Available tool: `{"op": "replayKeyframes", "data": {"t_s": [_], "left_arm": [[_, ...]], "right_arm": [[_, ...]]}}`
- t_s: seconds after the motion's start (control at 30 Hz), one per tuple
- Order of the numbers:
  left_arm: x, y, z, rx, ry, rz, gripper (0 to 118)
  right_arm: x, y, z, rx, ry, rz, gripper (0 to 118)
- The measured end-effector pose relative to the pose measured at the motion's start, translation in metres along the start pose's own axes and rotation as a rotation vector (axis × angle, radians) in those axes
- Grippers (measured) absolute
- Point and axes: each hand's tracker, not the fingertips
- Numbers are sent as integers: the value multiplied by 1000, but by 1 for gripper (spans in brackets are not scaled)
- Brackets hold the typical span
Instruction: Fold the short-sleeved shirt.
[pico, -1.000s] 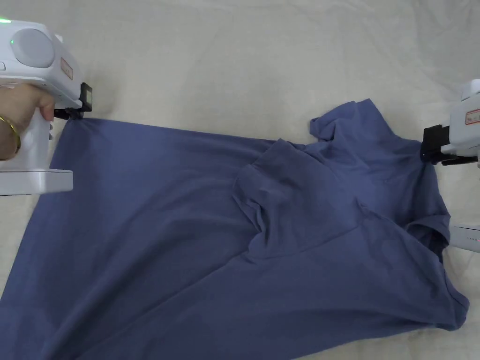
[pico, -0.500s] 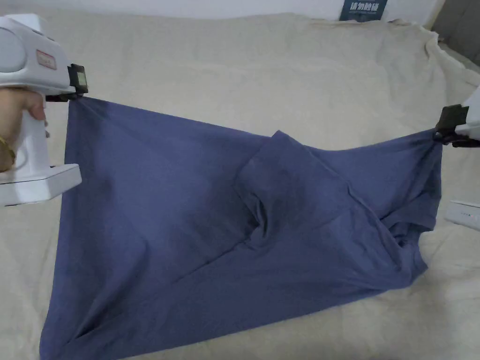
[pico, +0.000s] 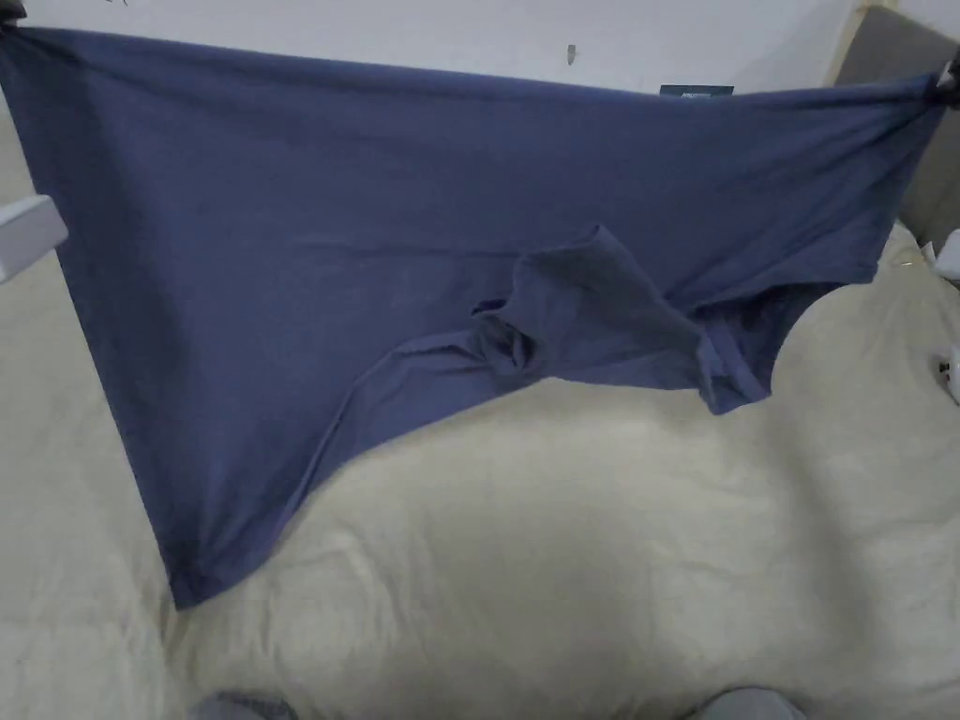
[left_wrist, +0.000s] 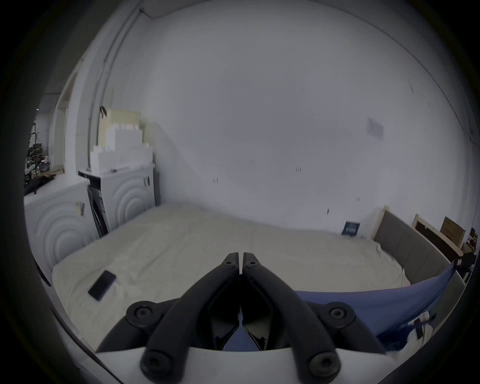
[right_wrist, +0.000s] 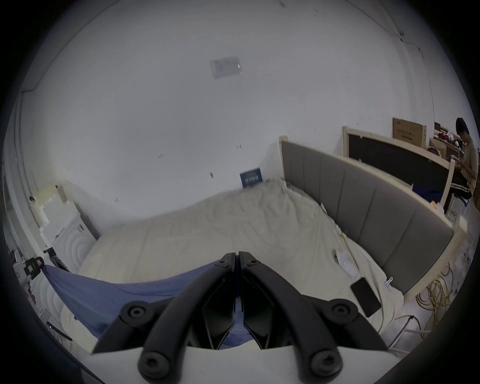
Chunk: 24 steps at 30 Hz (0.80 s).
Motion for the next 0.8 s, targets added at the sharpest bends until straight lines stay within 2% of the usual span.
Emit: {"op": "replayKeyframes", "data": {"t_s": [0.23, 0.33, 0.43, 0.6, 0.8], "left_arm": [[-1, 51, 36, 98, 27, -13, 0], [0, 65, 34, 123, 72, -53, 0], [5, 76, 32, 126, 97, -57, 0], [15, 88, 16, 120, 164, -54, 0], [22, 102, -41, 105, 213, -67, 0]], "right_arm": [[-22, 42, 40, 96, 22, 35, 1], [-35, 60, 47, 140, -14, 91, 1], [-49, 77, 48, 150, -11, 99, 1], [-67, 110, 28, 186, -64, 161, 1], [-97, 140, -12, 176, -119, 174, 1]]}}
